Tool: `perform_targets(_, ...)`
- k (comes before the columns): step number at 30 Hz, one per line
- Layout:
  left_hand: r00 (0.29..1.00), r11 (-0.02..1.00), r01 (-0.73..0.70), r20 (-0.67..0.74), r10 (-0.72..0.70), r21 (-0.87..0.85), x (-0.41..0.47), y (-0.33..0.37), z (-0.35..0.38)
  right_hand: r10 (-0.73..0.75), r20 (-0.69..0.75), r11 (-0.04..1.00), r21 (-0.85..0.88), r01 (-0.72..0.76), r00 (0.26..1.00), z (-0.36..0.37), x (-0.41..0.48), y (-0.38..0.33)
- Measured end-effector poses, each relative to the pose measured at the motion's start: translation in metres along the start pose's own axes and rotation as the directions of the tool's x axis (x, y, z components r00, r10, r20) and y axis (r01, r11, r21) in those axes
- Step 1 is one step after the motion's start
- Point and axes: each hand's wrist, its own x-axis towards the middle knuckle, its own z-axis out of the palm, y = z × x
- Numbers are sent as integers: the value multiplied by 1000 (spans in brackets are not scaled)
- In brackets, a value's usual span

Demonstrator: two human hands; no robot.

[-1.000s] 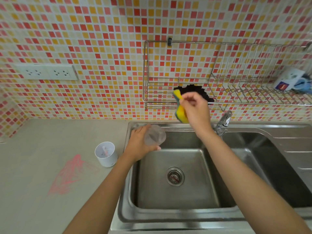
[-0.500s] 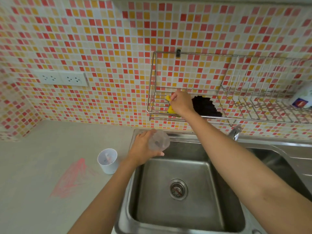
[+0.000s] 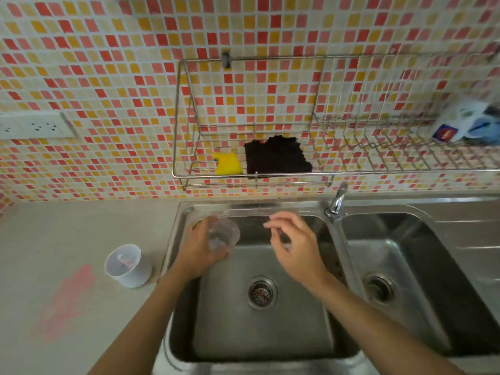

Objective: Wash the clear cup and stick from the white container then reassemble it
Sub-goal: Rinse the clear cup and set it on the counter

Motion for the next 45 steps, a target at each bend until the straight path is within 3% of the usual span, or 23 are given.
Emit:
perform_targets(2, 998, 1000, -22, 62, 21, 6, 6, 10, 21, 131, 56, 986, -108, -125, 990, -12, -32, 46)
perform_targets(4, 992, 999, -23, 128, 19, 25, 14, 20, 45, 336, -19, 930, -151, -335, 942, -22, -48, 98)
perform_targets(7, 983, 999, -33, 180, 26, 35, 27, 48, 78, 599, -175, 790, -33, -612, 782, -40, -38, 160)
perform_targets(9, 978, 997, -48, 205, 35, 59, 36, 70, 97, 660, -124, 748, 22, -663, 741, -53, -19, 182)
perform_targets(12, 969, 996, -84, 235, 74, 32, 51, 95, 118, 654, 74, 756, -104, -647, 753, -58, 4, 207)
perform_targets(15, 967, 998, -63, 246, 63, -7, 61, 111, 131, 547, 247, 828, -299, -474, 800, -54, 8, 234)
perform_targets(18, 969, 994, -37, 238, 61, -103, 63, 120, 143, 532, 338, 841, -313, -441, 776, -55, 10, 242)
perform_targets(22, 965, 997, -33, 257, 51, -72, 67, 124, 155, 501, 429, 859, -354, -371, 752, -53, 11, 246)
perform_targets(28, 981, 994, -6, 195, 27, -105, 65, 132, 175, 488, 428, 873, -250, -420, 760, -45, 6, 252)
perform_targets(32, 970, 996, 20, 245, 2, -87, 58, 133, 182, 496, 436, 868, -228, -441, 751, -46, 7, 255)
perform_targets(36, 993, 986, 81, 93, -68, -148, 62, 132, 180, 518, 419, 855, -219, -471, 746, -46, 4, 257)
perform_targets(41, 926, 997, 69, 374, -57, -19, 60, 131, 177, 523, 441, 851, -230, -472, 729, -43, 5, 266)
perform_targets(45, 958, 993, 96, 276, -74, -66, 60, 127, 177, 525, 461, 850, -237, -471, 715, -42, 5, 269)
